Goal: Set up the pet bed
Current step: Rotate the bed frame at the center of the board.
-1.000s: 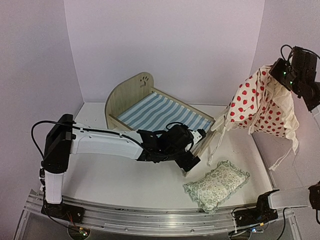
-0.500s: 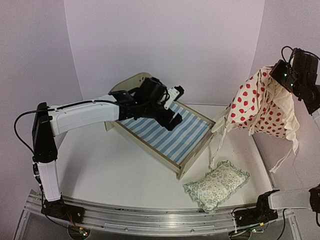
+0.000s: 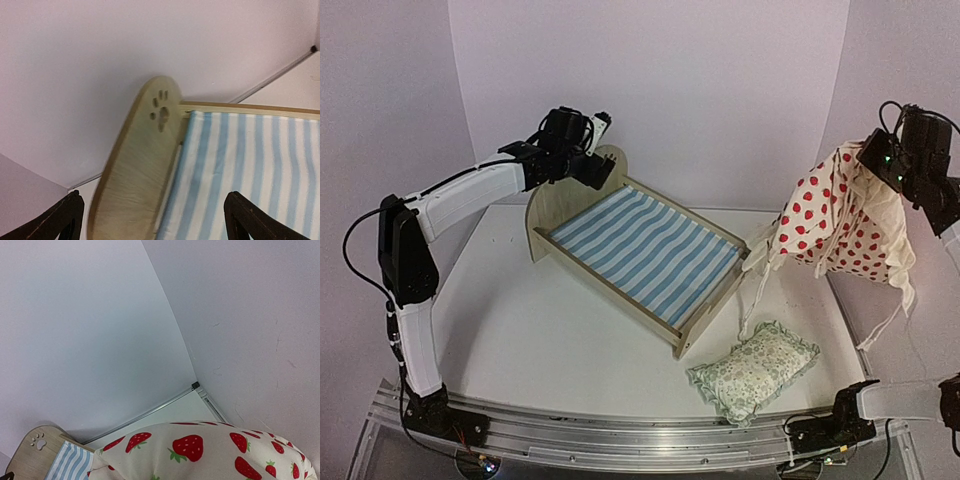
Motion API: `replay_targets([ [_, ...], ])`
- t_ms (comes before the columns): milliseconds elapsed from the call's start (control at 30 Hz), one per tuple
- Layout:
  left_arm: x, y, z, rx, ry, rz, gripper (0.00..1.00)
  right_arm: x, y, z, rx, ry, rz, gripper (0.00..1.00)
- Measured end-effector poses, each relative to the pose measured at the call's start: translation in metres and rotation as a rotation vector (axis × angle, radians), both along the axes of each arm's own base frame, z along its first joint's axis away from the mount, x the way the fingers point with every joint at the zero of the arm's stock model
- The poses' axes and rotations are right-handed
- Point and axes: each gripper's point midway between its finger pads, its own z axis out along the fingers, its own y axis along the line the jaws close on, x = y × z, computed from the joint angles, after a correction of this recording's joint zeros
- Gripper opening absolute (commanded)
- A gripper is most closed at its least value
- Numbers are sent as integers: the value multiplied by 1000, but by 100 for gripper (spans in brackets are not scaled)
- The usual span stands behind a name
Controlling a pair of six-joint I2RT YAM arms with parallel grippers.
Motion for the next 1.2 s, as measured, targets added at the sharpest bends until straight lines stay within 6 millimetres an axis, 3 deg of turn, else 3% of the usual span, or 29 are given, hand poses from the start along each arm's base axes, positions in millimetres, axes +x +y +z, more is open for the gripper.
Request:
replay_targets([
  [67, 26, 29, -3, 12, -3, 67, 99, 0, 0, -2, -1, 4, 0, 0],
  [200, 63, 64, -8, 13, 5, 136, 99, 0, 0, -6, -2, 10, 0, 0],
  [300, 78, 72, -14, 4, 27, 134, 98, -1, 0, -9, -2, 14, 0, 0],
  [433, 92, 82, -36, -22, 103, 105, 88, -3, -1, -16, -3, 24, -1, 0],
  [667, 99, 97, -80, -57, 232, 71, 55, -9, -2, -29, 0, 45, -2, 0],
  [900, 96, 89, -85, -70, 252, 22, 13, -14, -2, -26, 2, 31, -2, 0],
  [1033, 84, 73, -84, -109, 290, -63, 3, -11, -2, -27, 2, 37, -1, 0],
  [1200, 73, 65, -84, -155, 310, -39, 0, 0, 1, -11, 7, 21, 4, 0],
])
